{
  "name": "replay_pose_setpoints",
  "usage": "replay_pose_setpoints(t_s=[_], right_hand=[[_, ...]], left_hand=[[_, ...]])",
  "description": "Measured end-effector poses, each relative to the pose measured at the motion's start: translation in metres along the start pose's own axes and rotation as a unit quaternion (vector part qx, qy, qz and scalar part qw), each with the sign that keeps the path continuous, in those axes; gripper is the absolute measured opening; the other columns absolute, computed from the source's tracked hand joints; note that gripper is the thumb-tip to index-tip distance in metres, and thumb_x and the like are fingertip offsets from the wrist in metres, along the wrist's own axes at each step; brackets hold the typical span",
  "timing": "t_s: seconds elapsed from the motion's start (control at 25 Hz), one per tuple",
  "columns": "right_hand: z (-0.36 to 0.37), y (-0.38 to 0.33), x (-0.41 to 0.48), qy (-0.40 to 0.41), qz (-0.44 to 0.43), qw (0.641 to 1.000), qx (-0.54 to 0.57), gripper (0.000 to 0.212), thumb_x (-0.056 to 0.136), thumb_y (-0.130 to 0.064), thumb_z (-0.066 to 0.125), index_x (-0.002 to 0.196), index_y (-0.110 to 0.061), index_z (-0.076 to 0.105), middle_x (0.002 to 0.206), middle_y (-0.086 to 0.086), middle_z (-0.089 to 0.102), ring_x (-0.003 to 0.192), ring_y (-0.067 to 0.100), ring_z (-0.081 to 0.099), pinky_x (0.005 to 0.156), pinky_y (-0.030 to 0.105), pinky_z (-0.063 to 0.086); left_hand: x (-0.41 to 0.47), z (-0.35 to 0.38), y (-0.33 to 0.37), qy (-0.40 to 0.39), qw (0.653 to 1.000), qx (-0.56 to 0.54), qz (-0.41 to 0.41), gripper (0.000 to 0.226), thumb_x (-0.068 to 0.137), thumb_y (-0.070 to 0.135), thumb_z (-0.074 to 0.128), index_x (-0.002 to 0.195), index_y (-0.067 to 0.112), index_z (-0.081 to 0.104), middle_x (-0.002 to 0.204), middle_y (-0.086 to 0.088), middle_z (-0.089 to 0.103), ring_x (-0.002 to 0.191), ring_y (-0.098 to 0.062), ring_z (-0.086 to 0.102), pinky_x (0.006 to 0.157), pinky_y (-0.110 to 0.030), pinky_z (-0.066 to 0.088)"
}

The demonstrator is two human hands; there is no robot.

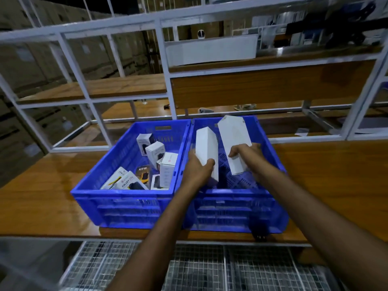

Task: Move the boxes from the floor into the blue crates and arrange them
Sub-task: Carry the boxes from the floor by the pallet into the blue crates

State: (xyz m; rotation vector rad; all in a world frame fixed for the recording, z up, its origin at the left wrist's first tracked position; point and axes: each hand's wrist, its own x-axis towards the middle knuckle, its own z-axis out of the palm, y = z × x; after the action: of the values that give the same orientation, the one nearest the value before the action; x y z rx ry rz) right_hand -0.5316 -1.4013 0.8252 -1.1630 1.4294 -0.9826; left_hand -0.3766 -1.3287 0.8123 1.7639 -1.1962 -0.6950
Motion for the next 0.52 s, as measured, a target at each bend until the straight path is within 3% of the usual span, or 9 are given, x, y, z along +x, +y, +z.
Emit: replay_pose_setpoints(t_s=[0.08, 0.16, 0.28, 0.36, 0.44, 0.52], right_hand=[[0.0, 0.01, 0.012, 0.001, 0.019, 1.0, -0.01, 0.096, 0.032, -0.038, 0.071, 0.118, -0.014, 0.037, 0.121, 0.009, 0.055, 0.106, 0.033, 0.058, 0.078, 0.05, 0.06], [-0.001, 0.013, 0.014, 0.017, 0.038, 0.999, -0.021, 0.106, 0.03, -0.038, 0.071, 0.125, -0.011, 0.035, 0.13, 0.012, 0.052, 0.114, 0.036, 0.054, 0.083, 0.05, 0.059], [-0.002, 0.017, 0.015, 0.052, 0.06, 0.996, -0.047, 0.112, 0.055, -0.035, 0.078, 0.148, -0.004, 0.024, 0.151, 0.015, 0.036, 0.136, 0.041, 0.035, 0.101, 0.051, 0.045], [-0.004, 0.017, 0.016, 0.079, 0.05, 0.994, -0.053, 0.111, 0.057, -0.038, 0.074, 0.15, -0.004, 0.024, 0.155, 0.015, 0.033, 0.139, 0.04, 0.03, 0.106, 0.054, 0.039], [-0.006, 0.012, 0.014, 0.083, 0.022, 0.995, -0.041, 0.107, 0.051, -0.041, 0.069, 0.146, -0.01, 0.031, 0.151, 0.014, 0.037, 0.136, 0.038, 0.033, 0.105, 0.055, 0.039], [-0.004, 0.004, 0.011, 0.053, -0.013, 0.998, -0.016, 0.092, 0.058, -0.039, 0.07, 0.141, -0.019, 0.036, 0.145, 0.01, 0.041, 0.131, 0.035, 0.039, 0.103, 0.056, 0.042]], left_hand=[[0.005, 0.008, -0.002, -0.017, 1.0, 0.016, -0.015, 0.063, 0.095, 0.033, 0.06, 0.147, 0.019, 0.028, 0.131, -0.004, 0.049, 0.11, -0.027, 0.053, 0.081, -0.035, 0.047], [0.01, 0.013, -0.006, -0.024, 0.999, 0.02, -0.025, 0.062, 0.093, 0.033, 0.061, 0.145, 0.018, 0.031, 0.138, -0.006, 0.05, 0.116, -0.029, 0.055, 0.089, -0.04, 0.051], [0.011, 0.018, -0.009, -0.029, 0.998, 0.054, -0.026, 0.071, 0.096, 0.027, 0.057, 0.156, 0.014, 0.023, 0.159, -0.011, 0.035, 0.137, -0.033, 0.044, 0.11, -0.042, 0.042], [0.01, 0.018, -0.007, 0.014, 0.998, 0.055, 0.007, 0.066, 0.099, 0.016, 0.052, 0.159, 0.012, 0.023, 0.162, -0.009, 0.029, 0.145, -0.028, 0.037, 0.112, -0.036, 0.035], [0.007, 0.015, -0.005, 0.064, 0.996, 0.024, 0.052, 0.057, 0.099, 0.01, 0.049, 0.154, 0.016, 0.035, 0.157, -0.006, 0.037, 0.139, -0.027, 0.043, 0.11, -0.039, 0.039], [0.005, 0.008, -0.004, 0.1, 0.991, -0.012, 0.083, 0.049, 0.098, 0.009, 0.05, 0.145, 0.02, 0.046, 0.147, -0.001, 0.049, 0.126, -0.026, 0.054, 0.103, -0.047, 0.049]])
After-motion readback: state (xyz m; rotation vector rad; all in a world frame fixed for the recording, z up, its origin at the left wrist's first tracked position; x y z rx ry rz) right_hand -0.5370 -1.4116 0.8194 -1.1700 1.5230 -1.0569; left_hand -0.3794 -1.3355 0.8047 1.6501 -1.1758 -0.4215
